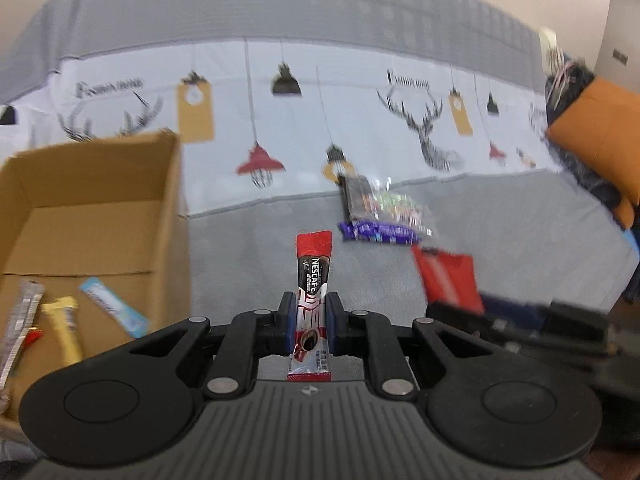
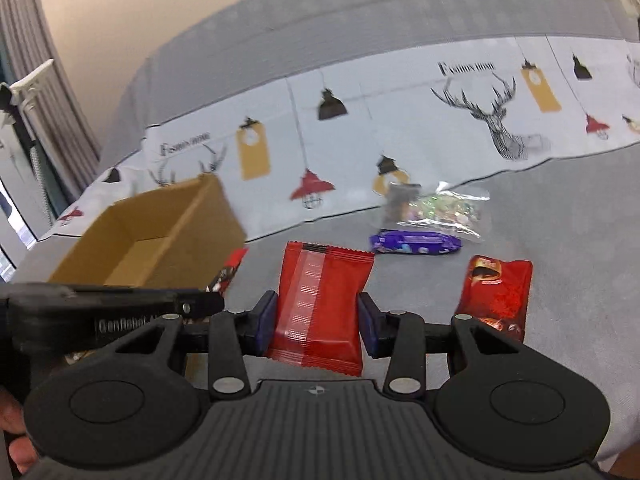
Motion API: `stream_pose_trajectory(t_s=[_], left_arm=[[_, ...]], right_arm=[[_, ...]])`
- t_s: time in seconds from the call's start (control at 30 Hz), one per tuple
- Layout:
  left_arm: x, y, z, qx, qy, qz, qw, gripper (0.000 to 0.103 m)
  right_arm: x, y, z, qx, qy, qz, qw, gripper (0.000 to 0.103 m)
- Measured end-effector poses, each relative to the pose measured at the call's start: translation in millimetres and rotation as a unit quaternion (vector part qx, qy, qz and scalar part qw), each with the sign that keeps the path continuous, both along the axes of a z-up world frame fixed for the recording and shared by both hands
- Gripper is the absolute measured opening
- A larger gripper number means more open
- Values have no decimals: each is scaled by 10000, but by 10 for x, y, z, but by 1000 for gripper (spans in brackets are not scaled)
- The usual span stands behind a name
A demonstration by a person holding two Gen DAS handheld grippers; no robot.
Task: Organize snacks
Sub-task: 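Carry the red coffee stick and red packet over the box, open both tools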
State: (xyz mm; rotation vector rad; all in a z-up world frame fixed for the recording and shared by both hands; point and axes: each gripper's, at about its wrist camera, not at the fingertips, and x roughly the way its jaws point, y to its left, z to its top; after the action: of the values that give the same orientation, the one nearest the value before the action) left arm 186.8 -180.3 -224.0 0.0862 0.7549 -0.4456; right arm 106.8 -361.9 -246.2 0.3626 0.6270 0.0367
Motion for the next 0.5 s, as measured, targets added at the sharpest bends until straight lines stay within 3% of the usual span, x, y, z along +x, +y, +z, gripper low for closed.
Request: stream_pose_trajectory(t_s=[0.23,0.4,0.5], left_arm=[[-225,521,598,-465,-485,200,9975,16],[-327,981,1028,-860,-1007,449,9902,16],[-402,1374,1276,-1595,-1083,503,9799,16]], right_arm=[[-89,623,515,-278,-418,250,9984,44],[17,1067,988,-537,-847,513,9936,44],[0,1343,1257,-804,-1174,600,9880,44]])
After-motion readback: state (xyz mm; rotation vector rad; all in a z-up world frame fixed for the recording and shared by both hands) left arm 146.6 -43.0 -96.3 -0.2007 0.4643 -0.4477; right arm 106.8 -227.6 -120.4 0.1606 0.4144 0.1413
